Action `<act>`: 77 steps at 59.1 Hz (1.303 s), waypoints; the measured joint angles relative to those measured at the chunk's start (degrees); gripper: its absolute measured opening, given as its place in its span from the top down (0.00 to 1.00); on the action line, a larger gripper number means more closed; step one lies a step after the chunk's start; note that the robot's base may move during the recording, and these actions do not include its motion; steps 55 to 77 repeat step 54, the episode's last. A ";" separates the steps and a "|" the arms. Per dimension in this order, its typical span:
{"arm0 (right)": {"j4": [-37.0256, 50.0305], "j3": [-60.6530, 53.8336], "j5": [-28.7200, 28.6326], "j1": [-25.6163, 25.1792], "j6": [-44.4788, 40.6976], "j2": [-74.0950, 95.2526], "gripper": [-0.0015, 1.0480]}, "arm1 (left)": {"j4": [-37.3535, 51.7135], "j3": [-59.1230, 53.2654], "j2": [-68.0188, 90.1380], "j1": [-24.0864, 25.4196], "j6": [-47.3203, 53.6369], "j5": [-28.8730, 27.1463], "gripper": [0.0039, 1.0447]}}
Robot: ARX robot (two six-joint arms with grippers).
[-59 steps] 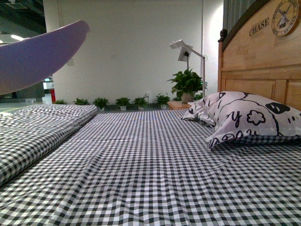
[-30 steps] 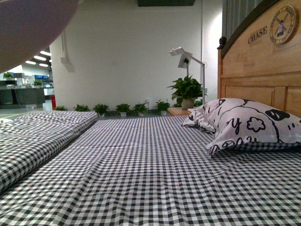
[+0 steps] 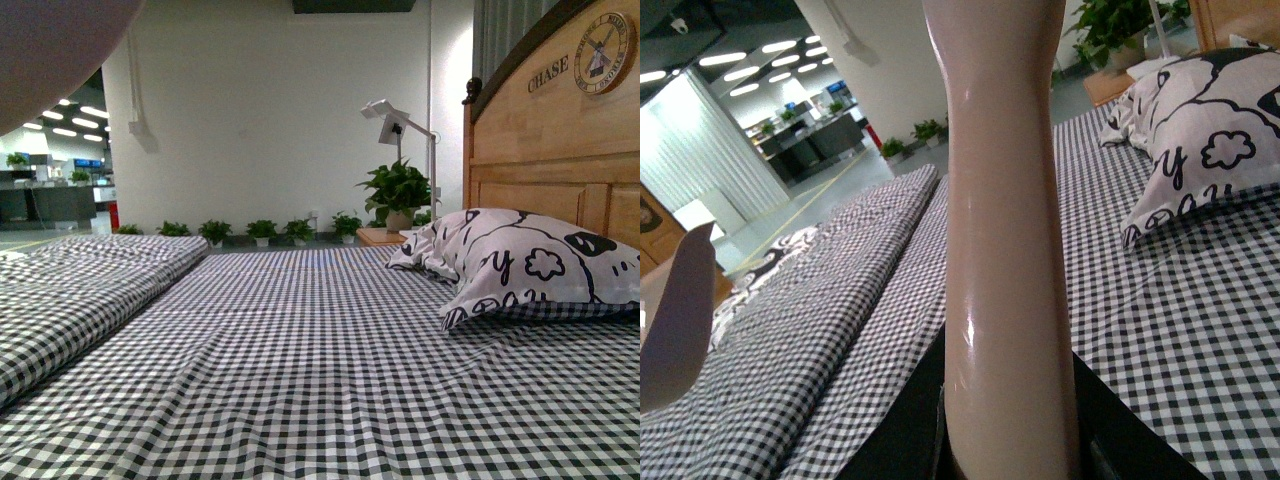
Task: Clean up trash
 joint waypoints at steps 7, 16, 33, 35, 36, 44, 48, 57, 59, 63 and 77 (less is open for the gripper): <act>0.00 0.00 0.02 0.02 -0.02 0.00 0.81 | 0.00 0.00 0.00 0.00 0.00 0.02 0.73; 0.00 0.00 0.00 0.02 -0.02 0.00 0.81 | 0.00 0.00 0.00 0.00 0.00 0.02 0.73; 0.00 0.00 0.00 0.02 -0.04 0.00 0.81 | 0.00 0.00 0.00 0.00 0.00 0.02 0.73; 0.00 0.00 0.02 0.02 -0.04 0.00 0.81 | 0.00 0.00 0.00 0.00 0.00 0.02 0.73; 0.00 0.00 0.02 0.02 -0.02 0.00 0.81 | 0.00 0.00 0.00 0.00 -0.02 0.02 0.73; 0.00 0.00 0.00 0.02 -0.04 0.00 0.81 | 0.00 0.00 0.00 0.00 -0.02 0.02 0.73; 0.00 0.00 0.00 0.02 -0.04 0.00 0.81 | 0.00 0.00 0.00 0.00 -0.02 0.02 0.73; 0.00 0.00 0.00 0.02 -0.04 0.00 0.81 | 0.00 0.00 0.00 0.00 -0.02 0.02 0.73; 0.00 0.00 0.00 0.02 -0.04 0.00 0.81 | 0.00 0.00 0.00 0.00 -0.02 0.02 0.73; 0.00 0.00 0.00 0.02 -0.04 0.00 0.81 | 0.00 0.00 0.00 0.00 -0.02 0.02 0.73; 0.00 0.00 0.00 0.02 -0.04 0.00 0.81 | 0.00 0.00 0.00 0.00 -0.02 0.02 0.73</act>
